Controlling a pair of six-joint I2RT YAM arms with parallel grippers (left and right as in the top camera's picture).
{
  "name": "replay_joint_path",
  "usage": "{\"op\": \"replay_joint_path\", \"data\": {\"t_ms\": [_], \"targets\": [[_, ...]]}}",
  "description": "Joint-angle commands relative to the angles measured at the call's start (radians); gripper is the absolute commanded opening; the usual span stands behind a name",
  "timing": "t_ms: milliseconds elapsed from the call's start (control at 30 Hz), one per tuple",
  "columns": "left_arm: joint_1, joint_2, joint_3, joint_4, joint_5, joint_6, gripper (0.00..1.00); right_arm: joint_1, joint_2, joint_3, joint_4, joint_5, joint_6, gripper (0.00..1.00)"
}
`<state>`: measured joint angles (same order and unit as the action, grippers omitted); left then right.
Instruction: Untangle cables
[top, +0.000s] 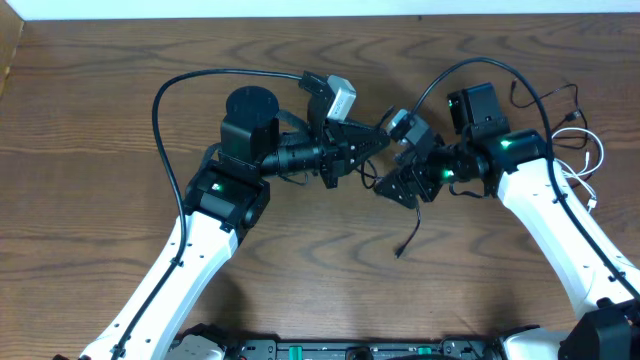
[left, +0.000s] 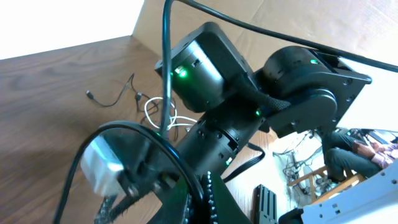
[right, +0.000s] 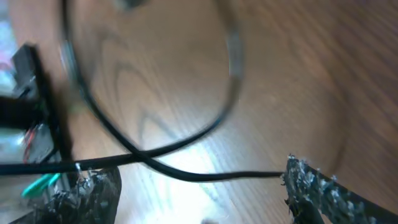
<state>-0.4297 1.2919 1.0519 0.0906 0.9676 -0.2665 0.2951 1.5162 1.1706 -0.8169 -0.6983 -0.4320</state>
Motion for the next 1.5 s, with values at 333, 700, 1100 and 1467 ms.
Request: {"op": "replay_joint_path", "data": {"t_ms": [333, 700, 1100, 1467], "targets": [[0.002, -0.014, 0.001, 0.141, 0.121, -0.113, 0.08, 0.014, 0.008, -0.006, -0.046, -0.177, -0.22, 0.22], [0.027, -0.01, 0.001, 0.029, 0.106, -0.056, 0.43, 0.012, 0.008, -0.006, -0.016, 0.115, -0.042, 0.01], [0.052, -0.011, 0.001, -0.477, -0.596, 0.056, 0.57, -0.203, -0.071, -0.005, 0.154, 0.935, 0.353, 0.01], [0.067, -0.011, 0.001, -0.565, -0.692, 0.056, 0.57, -0.638, -0.146, -0.006, 0.276, 0.997, 0.494, 0.11]]}}
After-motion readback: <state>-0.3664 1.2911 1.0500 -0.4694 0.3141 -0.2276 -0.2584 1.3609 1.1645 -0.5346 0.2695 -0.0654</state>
